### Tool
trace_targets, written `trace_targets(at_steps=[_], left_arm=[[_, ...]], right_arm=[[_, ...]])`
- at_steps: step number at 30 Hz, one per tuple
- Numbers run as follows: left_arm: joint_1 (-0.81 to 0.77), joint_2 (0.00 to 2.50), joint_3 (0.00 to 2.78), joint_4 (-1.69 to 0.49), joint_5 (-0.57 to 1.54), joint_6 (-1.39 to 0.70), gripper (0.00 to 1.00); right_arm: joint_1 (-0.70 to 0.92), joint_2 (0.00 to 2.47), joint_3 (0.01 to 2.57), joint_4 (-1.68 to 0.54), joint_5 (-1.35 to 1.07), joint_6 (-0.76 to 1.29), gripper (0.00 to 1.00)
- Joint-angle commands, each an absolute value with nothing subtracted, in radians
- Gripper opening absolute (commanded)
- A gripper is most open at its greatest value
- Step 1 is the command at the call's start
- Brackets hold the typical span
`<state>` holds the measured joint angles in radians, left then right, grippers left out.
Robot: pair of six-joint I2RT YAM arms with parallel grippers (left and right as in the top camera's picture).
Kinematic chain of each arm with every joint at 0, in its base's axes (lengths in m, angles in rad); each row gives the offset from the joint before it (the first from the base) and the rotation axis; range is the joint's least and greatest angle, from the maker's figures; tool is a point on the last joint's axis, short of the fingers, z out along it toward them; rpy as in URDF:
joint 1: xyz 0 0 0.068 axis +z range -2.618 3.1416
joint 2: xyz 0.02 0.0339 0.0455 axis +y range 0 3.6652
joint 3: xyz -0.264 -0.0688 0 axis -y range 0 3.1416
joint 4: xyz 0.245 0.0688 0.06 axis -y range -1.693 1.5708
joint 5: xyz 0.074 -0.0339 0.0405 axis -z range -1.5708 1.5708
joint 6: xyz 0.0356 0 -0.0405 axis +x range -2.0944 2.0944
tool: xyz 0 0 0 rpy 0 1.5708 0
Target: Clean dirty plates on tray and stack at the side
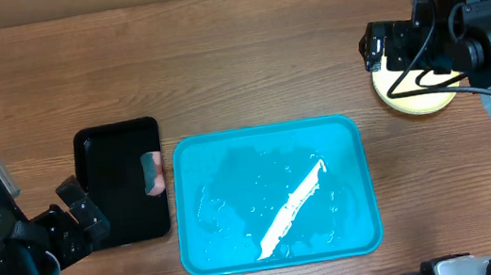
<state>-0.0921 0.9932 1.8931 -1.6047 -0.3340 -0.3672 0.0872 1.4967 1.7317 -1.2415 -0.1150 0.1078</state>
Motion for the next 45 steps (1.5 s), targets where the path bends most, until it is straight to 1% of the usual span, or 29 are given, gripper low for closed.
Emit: trace_targets(at_steps=[1,6,13,27,45], left_arm=[[-0.092,0.991,1.892,-1.605,-0.347,-0.381,1.00],[-0.092,0.991,1.892,-1.605,-0.347,-0.381,1.00],[-0.092,0.991,1.892,-1.605,-0.347,-0.381,0.99],[-0.092,0.991,1.892,-1.605,-0.347,-0.381,1.00],[-0.092,0.991,1.892,-1.605,-0.347,-0.381,0.99]], right_arm=[[0.092,1.477,1.750,-1.232,-0.106,0.103,1.00],[0.092,1.477,1.750,-1.213,-0.107,0.113,1.00],[0.091,1.477,1.750,-1.176,-0.106,0.263,1.00],[0.091,1.478,1.750,-1.240,-0.148,0.261,1.00],[0.090,1.467,1.742,-1.172,-0.068,0.258,1.00]])
